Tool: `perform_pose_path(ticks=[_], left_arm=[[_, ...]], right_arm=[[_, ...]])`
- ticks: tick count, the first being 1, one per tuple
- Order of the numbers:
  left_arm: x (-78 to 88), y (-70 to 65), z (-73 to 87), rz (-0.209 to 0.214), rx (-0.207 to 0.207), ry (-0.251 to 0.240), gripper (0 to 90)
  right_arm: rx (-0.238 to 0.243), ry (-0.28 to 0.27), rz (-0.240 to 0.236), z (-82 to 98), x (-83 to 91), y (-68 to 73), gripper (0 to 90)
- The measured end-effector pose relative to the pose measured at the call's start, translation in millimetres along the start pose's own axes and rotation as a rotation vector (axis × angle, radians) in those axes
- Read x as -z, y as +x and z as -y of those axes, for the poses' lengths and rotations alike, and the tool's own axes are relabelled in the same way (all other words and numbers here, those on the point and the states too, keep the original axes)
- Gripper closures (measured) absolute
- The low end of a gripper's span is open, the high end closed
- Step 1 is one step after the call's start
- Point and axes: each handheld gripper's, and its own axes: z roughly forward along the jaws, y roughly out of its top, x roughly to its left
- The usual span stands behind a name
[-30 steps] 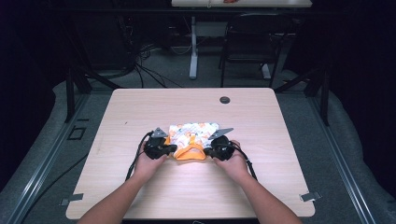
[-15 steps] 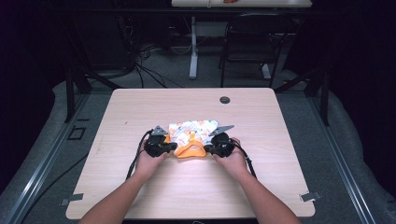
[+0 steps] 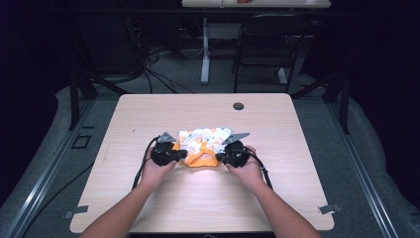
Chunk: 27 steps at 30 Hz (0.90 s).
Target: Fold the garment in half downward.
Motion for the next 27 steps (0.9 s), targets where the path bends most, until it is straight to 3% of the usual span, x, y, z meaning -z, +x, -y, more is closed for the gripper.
perform_pose_path(ticks=[10,15,19,27], left_arm=[[27.3,-5.2,-4.0,0.011,-0.002,-0.036,76.0],[42.6,-7.4,-1.6,0.011,-0.027,-0.047,69.9],[53.6,-10.0,5.3,0.009,-0.031,-0.06,64.6],[67.7,-11.4,25.8,0.009,0.0,-0.074,58.5]], right_arm=[[0.02,-0.022,-0.005,-4.1,19.7,8.4,86.1],[0.031,-0.045,-0.002,-1.0,34.5,13.7,82.3],[0.052,-0.052,0.012,3.8,47.5,18.9,76.9],[0.027,-0.067,0.002,22.8,63.4,27.0,71.3]])
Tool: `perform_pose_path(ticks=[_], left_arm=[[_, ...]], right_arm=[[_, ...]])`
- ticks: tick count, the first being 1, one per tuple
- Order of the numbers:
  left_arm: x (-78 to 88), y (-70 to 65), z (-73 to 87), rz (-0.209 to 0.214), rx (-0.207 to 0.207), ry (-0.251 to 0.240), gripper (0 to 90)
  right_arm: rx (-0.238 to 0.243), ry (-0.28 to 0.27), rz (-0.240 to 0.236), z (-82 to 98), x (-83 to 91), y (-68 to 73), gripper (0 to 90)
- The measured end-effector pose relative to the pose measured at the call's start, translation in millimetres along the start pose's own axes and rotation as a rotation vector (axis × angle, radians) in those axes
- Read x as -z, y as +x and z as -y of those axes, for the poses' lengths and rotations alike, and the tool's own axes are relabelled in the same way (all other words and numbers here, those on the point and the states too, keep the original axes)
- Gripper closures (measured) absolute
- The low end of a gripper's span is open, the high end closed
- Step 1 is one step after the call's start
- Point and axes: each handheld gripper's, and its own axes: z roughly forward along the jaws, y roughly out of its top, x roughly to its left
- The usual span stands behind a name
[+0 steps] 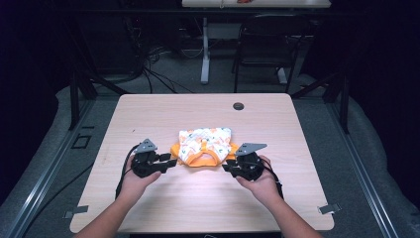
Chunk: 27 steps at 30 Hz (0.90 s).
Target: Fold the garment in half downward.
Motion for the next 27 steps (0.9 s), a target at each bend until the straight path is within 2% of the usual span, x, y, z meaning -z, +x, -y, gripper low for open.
perform_pose_path(ticks=[3,6,8,13,15,20,22,27], left_arm=[[4.5,1.3,7.7,0.001,0.013,-0.002,57.7],[8.4,2.0,17.8,0.005,0.045,-0.006,56.5],[9.7,1.5,24.5,0.003,0.051,-0.001,56.2],[12.8,-1.2,37.3,-0.015,0.014,0.017,54.6],[13.6,-2.1,41.0,-0.014,0.022,0.015,54.1],[10.9,-1.7,46.2,-0.025,-0.011,0.025,53.5],[10.4,-2.0,47.3,-0.028,-0.027,0.027,53.1],[7.2,0.6,51.9,-0.053,-0.033,0.042,51.6]], right_arm=[[0.006,-0.004,0.019,7.3,4.9,2.5,69.8],[-0.01,-0.008,0.015,16.1,9.8,5.2,67.5],[-0.011,0.004,0.009,22.2,11.8,6.9,67.3],[-0.002,0.022,0.021,36.1,13.8,11.7,66.1],[-0.001,0.025,0.029,39.4,14.0,11.3,65.6],[-0.046,0.008,0.037,47.0,12.3,6.6,64.4],[-0.049,0.013,0.049,49.1,10.7,4.9,63.5],[-0.077,0.025,0.06,55.4,3.1,0.0,61.8]])
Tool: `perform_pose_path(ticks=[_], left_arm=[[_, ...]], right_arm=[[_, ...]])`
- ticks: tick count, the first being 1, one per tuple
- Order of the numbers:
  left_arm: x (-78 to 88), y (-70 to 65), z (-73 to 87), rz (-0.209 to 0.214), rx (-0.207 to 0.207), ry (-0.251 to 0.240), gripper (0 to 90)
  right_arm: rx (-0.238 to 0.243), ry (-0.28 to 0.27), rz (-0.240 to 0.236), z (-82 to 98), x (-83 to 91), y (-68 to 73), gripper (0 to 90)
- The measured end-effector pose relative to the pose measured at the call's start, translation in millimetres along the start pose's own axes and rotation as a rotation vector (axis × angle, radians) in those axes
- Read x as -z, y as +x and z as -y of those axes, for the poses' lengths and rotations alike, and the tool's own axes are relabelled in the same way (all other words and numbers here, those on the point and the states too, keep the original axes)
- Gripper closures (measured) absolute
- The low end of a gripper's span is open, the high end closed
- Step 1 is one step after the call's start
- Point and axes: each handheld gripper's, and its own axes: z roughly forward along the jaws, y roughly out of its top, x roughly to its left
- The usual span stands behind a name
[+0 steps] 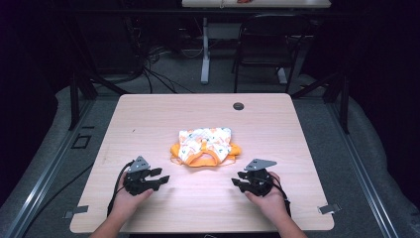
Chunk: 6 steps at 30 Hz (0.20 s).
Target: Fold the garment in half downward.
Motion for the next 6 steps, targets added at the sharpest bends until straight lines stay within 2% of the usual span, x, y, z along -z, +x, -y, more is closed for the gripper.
perform_pose_path(ticks=[6], left_arm=[[-0.5,2.0,1.0,0.002,0.027,-0.01,51.3]], right_arm=[[-0.002,0.0,0.024,2.4,-2.9,-1.5,59.6]])
